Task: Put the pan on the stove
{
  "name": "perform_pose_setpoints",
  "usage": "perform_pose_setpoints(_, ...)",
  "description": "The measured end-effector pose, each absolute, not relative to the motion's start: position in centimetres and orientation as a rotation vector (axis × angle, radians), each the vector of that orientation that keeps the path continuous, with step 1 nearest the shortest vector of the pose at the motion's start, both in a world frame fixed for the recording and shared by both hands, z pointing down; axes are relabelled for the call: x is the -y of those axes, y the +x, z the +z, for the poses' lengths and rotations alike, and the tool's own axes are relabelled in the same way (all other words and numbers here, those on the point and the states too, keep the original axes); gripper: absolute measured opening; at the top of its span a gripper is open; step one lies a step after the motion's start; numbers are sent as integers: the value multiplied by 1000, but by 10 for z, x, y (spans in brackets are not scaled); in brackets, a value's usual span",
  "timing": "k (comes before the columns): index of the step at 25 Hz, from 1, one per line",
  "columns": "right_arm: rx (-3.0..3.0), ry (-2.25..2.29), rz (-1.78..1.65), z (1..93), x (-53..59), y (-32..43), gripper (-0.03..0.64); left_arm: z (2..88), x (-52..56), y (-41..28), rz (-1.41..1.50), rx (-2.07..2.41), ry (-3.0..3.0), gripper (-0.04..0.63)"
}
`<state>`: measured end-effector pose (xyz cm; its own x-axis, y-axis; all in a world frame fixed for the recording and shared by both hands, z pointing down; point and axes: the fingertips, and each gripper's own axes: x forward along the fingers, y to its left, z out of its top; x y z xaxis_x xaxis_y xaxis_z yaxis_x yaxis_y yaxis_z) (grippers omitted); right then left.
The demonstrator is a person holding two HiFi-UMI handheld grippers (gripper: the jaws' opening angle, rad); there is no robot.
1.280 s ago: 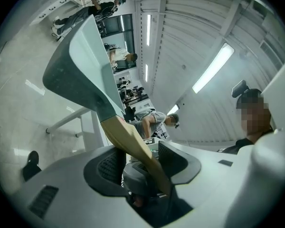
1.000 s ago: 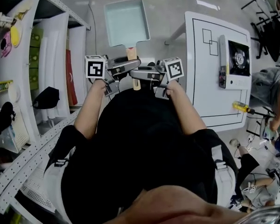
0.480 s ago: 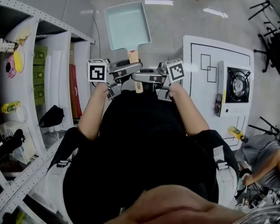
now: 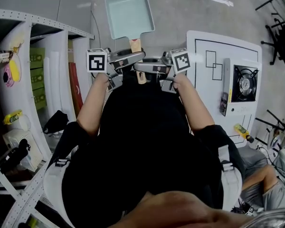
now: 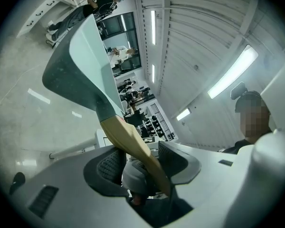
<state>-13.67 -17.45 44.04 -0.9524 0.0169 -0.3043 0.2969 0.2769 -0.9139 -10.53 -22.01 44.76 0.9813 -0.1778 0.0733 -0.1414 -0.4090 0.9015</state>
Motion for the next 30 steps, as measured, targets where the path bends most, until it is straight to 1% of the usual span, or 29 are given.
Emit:
perform_pose_setpoints(4, -2304, 196, -1701, 440, 191, -133, 175, 450, 233, -100, 26, 149, 2019, 218)
perform_pose_setpoints(9, -2232, 49, -1627, 429, 210, -109, 170, 436, 248, -68, 100, 9, 2036, 216)
perform_pose_setpoints(12, -2222, -59, -1542, 426, 216, -80, 170, 429, 250, -36, 167, -92, 2063, 216)
perform_pose_setpoints(18, -2081, -358, -1354, 416, 212, -3, 170, 422, 232, 50, 381, -415, 2072, 216)
perform_pose_setpoints(23, -2017, -590, -1215, 409, 199, 37, 170, 412, 208, 92, 453, -644, 2042, 216)
perform_pose_setpoints(25, -2012, -576, -1234, 411, 200, 37, 170, 415, 210, 93, 433, -626, 2040, 216)
perform_pose_setpoints(28, -2139, -348, -1369, 419, 204, 8, 170, 424, 225, 59, 306, -376, 2053, 216)
perform_pose_setpoints(30, -2154, -352, -1371, 417, 208, 4, 169, 422, 229, 56, 303, -379, 2050, 216)
